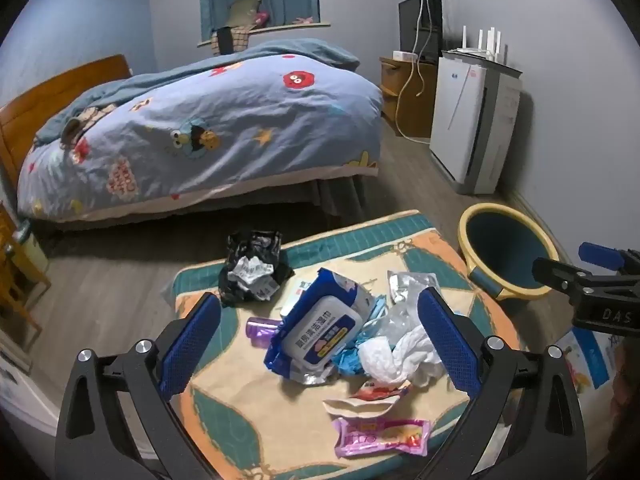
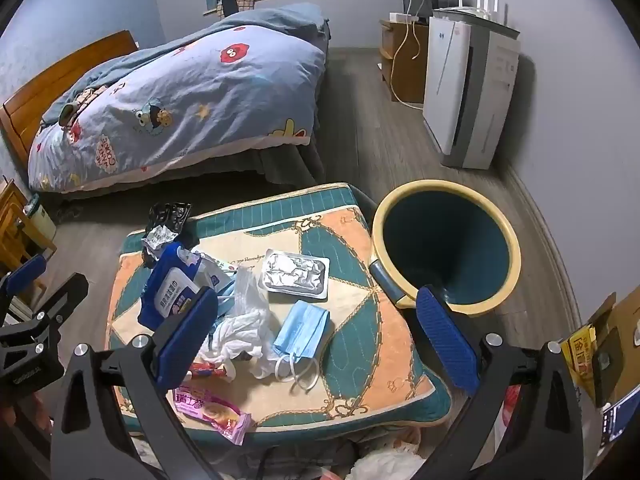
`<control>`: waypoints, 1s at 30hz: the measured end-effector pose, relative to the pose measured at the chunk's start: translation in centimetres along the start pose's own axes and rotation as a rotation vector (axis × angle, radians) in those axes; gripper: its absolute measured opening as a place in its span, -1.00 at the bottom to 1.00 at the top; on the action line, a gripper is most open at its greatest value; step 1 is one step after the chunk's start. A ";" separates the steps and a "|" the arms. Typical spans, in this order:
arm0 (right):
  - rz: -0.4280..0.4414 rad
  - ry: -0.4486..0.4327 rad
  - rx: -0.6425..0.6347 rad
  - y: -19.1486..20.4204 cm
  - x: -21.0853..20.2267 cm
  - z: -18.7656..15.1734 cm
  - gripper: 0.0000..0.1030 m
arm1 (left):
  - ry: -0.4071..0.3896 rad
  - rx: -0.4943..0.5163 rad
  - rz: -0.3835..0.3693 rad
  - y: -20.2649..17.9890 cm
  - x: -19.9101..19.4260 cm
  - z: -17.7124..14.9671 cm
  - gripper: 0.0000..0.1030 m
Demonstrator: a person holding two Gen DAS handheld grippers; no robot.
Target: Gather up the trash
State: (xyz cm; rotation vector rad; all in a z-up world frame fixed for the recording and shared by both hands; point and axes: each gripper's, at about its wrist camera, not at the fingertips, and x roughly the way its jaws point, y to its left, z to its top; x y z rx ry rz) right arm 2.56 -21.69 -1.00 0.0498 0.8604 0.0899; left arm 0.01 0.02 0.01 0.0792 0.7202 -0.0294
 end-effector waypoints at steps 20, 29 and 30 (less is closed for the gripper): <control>-0.019 -0.004 -0.008 0.2 0.0 -0.1 0.89 | -0.003 -0.006 -0.008 0.0 -0.1 0.0 0.90; -0.019 -0.005 -0.009 0.2 0.1 -0.1 0.89 | -0.002 -0.004 -0.007 0.0 0.0 0.0 0.90; -0.019 -0.005 -0.009 0.2 0.1 -0.1 0.89 | -0.002 -0.004 -0.008 0.0 0.0 0.0 0.90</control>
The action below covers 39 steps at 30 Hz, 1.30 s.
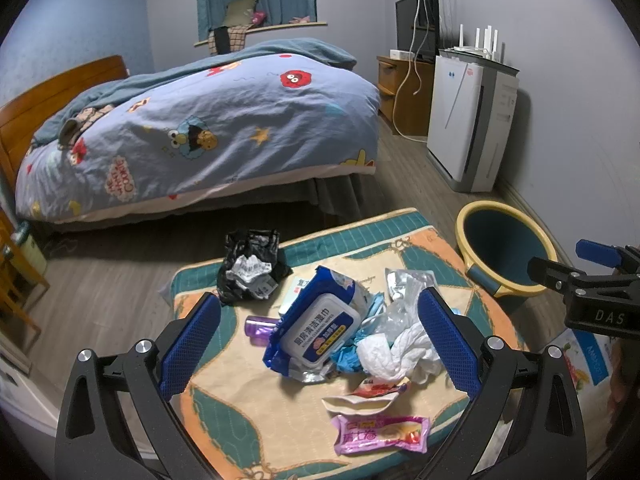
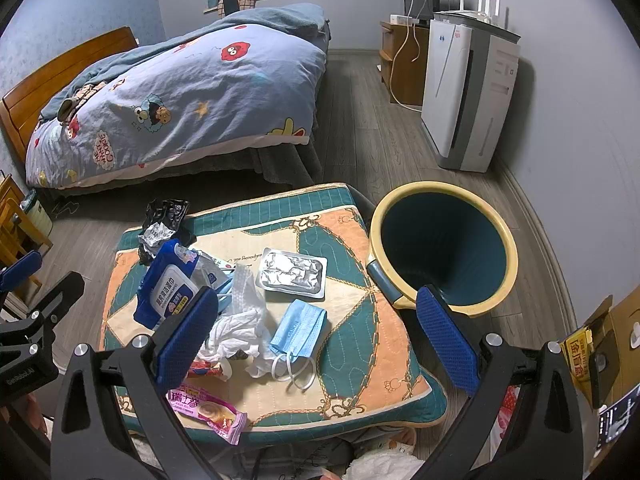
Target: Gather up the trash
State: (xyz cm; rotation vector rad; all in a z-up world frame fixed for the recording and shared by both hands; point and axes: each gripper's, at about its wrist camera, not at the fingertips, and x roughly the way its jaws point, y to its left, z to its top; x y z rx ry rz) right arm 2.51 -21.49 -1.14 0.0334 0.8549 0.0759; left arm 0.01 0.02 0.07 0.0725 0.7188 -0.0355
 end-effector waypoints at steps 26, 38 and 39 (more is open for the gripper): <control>-0.004 0.004 -0.010 0.1 0.1 -0.1 0.89 | 0.003 0.001 0.000 0.0 0.0 0.0 0.90; -0.013 0.000 -0.014 0.2 0.2 -0.2 0.89 | 0.007 -0.001 0.002 -0.4 -0.1 -0.5 0.90; -0.013 0.001 -0.014 0.2 0.2 -0.1 0.89 | 0.008 0.000 0.002 -0.4 -0.1 -0.7 0.90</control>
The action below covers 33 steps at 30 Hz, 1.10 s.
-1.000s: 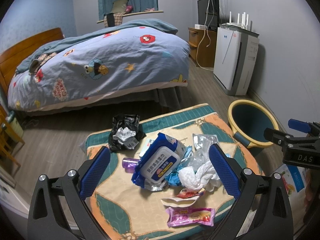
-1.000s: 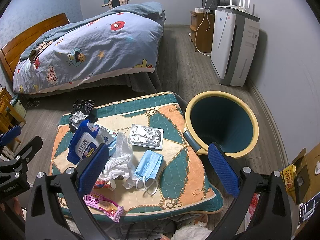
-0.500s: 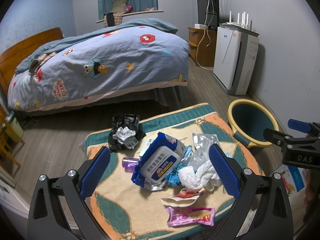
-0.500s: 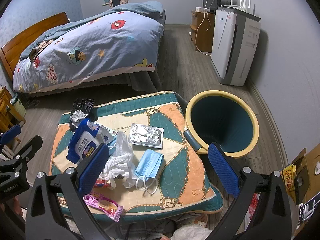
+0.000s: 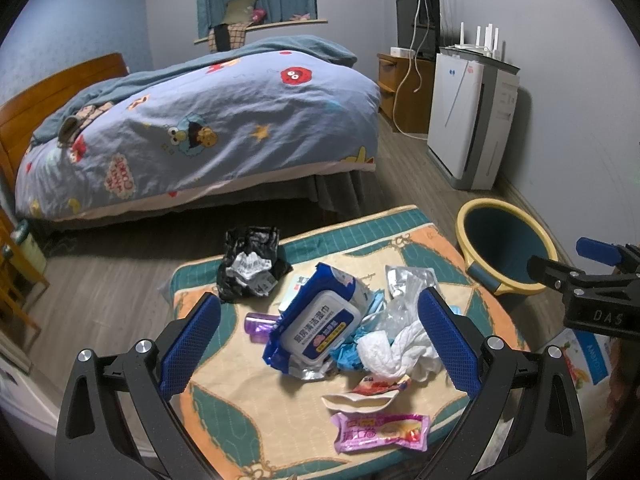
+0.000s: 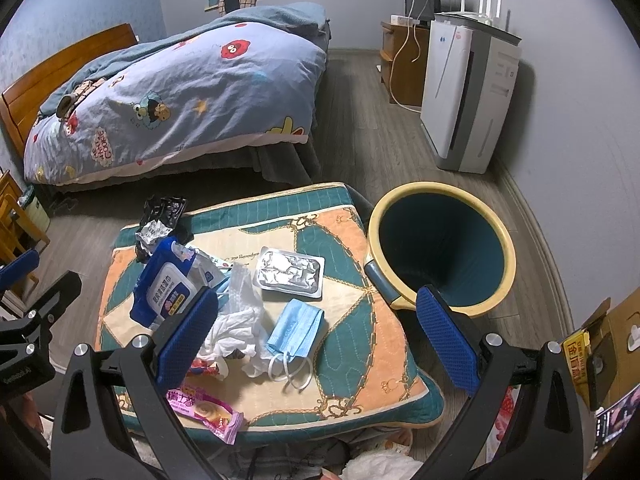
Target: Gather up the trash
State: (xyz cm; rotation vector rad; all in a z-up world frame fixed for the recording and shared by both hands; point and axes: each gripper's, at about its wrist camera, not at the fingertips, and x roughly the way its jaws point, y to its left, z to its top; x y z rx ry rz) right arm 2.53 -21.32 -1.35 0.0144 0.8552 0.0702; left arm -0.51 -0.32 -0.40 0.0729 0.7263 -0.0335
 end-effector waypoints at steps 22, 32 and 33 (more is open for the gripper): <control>-0.010 0.011 0.062 -0.8 0.2 0.1 0.89 | 0.003 -0.010 0.004 0.5 0.4 -0.2 0.90; 0.115 0.014 0.028 0.0 3.0 1.2 0.89 | -0.055 -0.062 0.039 4.1 1.5 2.2 0.90; 0.106 0.023 0.019 0.2 3.5 1.3 0.89 | -0.052 -0.065 0.039 4.5 1.9 2.5 0.90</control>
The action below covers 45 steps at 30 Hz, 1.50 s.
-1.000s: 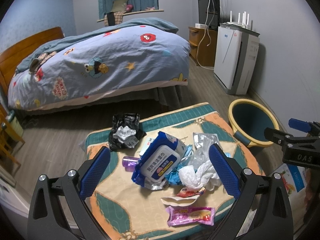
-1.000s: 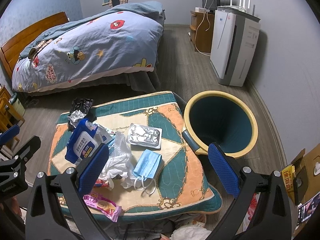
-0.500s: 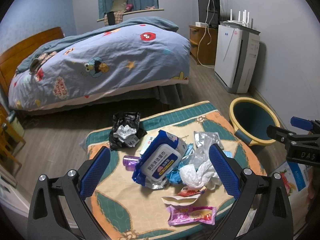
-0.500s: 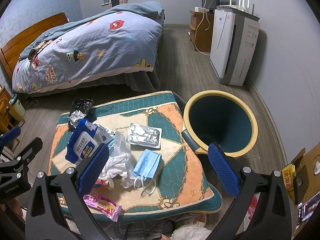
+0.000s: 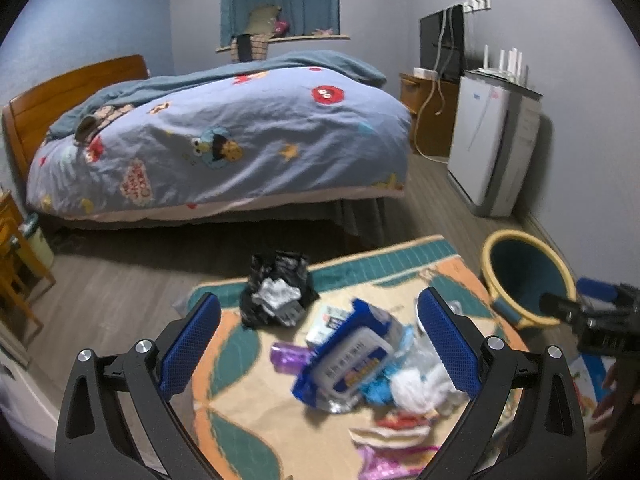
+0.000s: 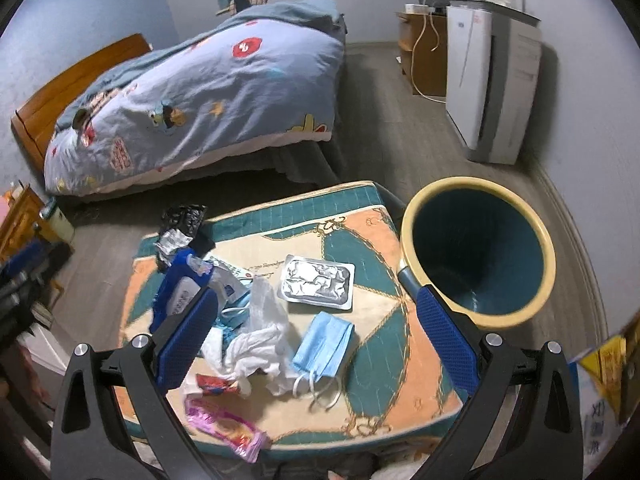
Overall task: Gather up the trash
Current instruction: 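Grasp the blue wet-wipe pack with the left tool while the right tool grasps white tissue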
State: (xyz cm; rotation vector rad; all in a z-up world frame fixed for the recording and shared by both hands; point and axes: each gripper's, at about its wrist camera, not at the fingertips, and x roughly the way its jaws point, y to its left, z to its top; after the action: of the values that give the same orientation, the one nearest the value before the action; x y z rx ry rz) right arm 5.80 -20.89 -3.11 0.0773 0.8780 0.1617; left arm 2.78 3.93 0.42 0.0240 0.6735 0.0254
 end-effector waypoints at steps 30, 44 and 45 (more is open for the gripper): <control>0.230 0.374 0.048 3.7 13.0 0.4 -0.74 | 0.350 0.243 -0.173 -0.8 14.3 -3.5 0.39; 0.254 0.296 0.086 1.7 10.3 2.1 -1.00 | 0.371 0.361 -0.228 -4.5 15.5 -4.0 -0.42; 0.253 0.301 0.073 1.8 10.5 2.0 -0.99 | 0.369 0.351 -0.234 -4.4 15.2 -3.7 -0.57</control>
State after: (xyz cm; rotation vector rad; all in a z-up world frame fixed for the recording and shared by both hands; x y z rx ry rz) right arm 13.71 -17.29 -9.52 0.2367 1.1737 0.3848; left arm 12.43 0.10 -12.13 0.2837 1.0392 -0.3213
